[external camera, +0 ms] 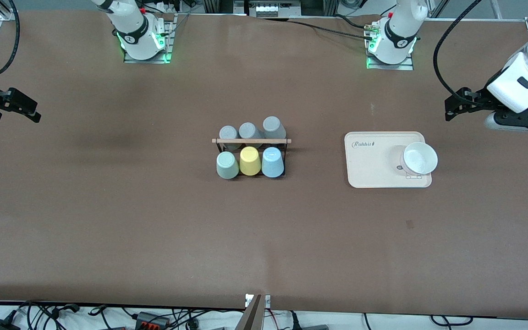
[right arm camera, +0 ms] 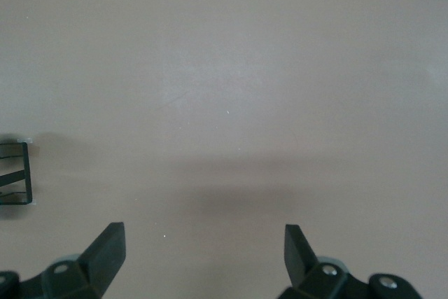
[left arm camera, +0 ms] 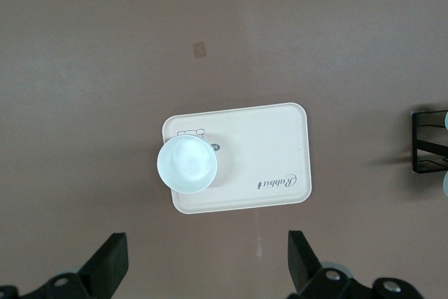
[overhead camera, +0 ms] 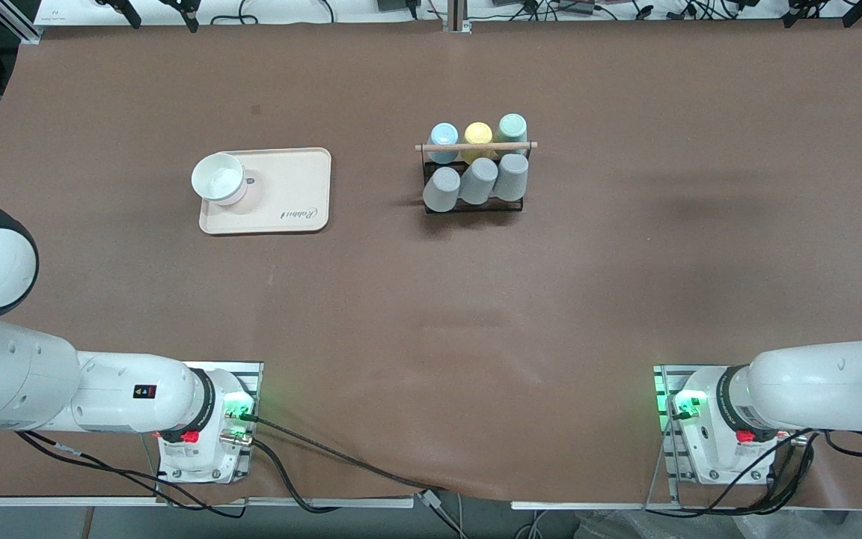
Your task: Hang scattered cups on rack with three cups
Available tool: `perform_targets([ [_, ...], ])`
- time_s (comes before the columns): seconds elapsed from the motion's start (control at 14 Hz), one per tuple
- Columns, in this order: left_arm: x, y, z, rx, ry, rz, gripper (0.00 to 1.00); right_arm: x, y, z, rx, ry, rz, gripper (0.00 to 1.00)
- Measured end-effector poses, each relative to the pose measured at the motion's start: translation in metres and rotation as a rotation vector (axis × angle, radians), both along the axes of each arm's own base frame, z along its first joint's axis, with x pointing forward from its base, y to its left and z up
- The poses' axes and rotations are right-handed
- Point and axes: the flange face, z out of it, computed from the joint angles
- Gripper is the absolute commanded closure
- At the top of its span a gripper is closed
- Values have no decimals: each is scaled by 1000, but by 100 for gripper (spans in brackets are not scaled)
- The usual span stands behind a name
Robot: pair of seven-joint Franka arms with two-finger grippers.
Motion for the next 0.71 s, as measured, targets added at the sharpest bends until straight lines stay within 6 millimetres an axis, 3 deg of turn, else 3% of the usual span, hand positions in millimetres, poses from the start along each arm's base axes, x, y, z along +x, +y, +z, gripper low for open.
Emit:
perform_targets([
  [0.71,2,0,-1,0,2,0,0,-3,5,2,0,12,8,0],
])
